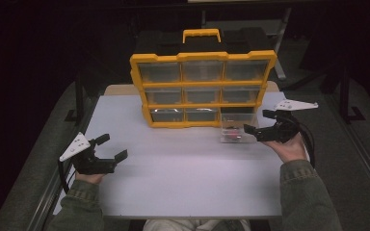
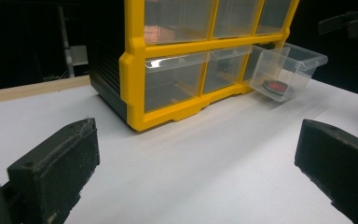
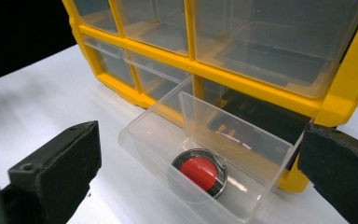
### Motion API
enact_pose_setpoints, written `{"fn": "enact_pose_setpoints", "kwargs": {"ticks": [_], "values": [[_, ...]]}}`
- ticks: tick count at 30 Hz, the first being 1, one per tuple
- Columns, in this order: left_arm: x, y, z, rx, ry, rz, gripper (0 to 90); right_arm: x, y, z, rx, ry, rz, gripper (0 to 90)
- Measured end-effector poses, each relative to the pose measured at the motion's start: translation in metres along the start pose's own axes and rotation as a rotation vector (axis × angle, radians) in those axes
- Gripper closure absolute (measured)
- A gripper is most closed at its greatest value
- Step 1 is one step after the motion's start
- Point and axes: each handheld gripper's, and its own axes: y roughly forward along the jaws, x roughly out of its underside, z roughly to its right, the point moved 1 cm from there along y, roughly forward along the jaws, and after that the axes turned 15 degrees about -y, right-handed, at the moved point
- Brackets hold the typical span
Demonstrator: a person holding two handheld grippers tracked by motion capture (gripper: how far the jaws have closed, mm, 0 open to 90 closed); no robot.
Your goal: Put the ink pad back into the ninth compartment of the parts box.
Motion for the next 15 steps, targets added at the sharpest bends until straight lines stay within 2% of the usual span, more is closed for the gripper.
{"fn": "enact_pose_setpoints", "kwargs": {"ticks": [15], "values": [[0.001,0.001,-0.001,-0.002,0.001,-0.010,0.0,0.019,-0.014,-0.007,0.016,-0.003,0.025,0.0]]}}
